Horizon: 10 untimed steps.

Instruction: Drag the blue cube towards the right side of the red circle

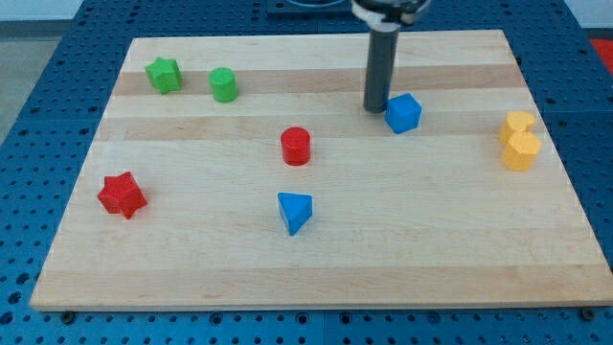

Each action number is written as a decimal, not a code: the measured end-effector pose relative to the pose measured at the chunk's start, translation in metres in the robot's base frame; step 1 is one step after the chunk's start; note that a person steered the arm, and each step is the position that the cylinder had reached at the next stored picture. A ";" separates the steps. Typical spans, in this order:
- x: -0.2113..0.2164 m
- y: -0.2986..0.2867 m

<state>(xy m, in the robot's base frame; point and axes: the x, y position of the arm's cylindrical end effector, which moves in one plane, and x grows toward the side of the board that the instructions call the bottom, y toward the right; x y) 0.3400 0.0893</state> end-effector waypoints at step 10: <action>0.069 -0.013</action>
